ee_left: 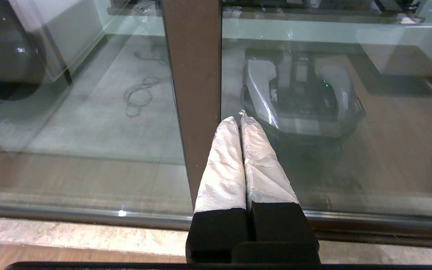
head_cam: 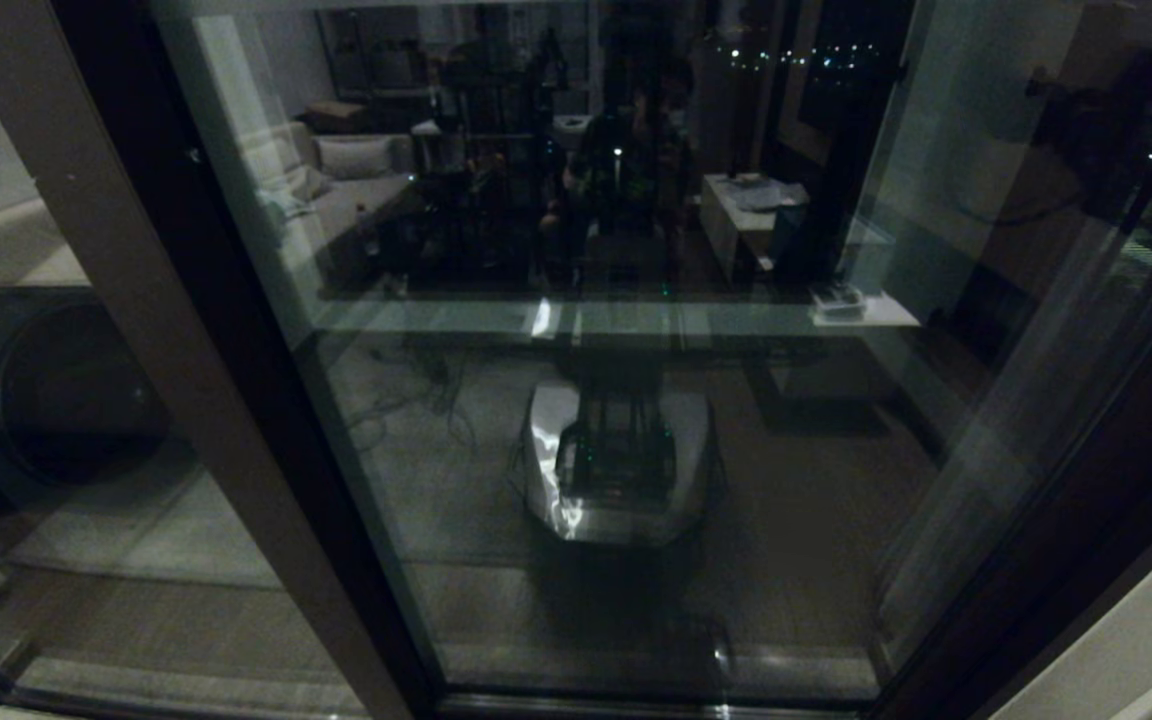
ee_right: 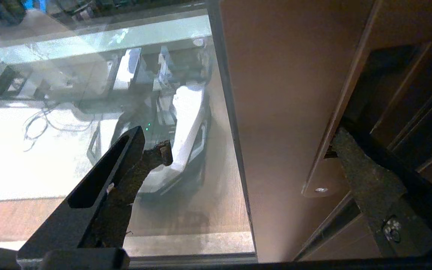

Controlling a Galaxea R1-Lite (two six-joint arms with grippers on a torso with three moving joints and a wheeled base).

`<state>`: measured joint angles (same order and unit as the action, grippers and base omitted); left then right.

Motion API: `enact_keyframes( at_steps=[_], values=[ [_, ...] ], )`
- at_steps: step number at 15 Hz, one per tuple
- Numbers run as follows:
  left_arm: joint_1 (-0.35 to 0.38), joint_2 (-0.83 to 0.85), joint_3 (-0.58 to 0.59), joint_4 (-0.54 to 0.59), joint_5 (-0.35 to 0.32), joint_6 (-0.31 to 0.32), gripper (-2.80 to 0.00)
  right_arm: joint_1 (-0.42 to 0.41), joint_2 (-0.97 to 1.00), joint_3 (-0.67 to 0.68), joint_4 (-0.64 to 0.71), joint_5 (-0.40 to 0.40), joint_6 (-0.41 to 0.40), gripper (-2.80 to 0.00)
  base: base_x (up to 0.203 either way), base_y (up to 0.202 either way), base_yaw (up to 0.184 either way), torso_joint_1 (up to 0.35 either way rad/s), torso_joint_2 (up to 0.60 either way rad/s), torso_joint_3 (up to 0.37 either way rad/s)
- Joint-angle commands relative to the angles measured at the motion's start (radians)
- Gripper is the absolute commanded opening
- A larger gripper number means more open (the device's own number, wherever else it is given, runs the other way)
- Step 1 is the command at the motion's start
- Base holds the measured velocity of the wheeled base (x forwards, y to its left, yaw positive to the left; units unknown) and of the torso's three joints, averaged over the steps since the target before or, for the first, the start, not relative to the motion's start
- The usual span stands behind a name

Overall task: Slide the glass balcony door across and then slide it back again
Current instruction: Open the slid door

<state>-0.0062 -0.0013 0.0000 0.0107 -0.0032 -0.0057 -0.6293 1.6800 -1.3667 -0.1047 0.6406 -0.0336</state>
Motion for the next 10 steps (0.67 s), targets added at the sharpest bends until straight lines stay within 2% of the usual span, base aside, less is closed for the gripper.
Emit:
enact_keyframes(
  at_steps=[1, 10],
  values=[
    [0.000, 0.000, 0.002, 0.000, 0.000, 0.000, -2.80, 0.012, -0.009, 0.006, 0.000, 0.007, 0.000, 0.00, 0.000, 0.000, 0.000, 0.000, 0.00, 0.000],
    [0.000, 0.000, 0.002, 0.000, 0.000, 0.000, -2.80, 0.033, -0.025, 0.034, -0.007, 0.008, 0.000, 0.00, 0.000, 0.000, 0.000, 0.000, 0.00, 0.000]
  ],
)
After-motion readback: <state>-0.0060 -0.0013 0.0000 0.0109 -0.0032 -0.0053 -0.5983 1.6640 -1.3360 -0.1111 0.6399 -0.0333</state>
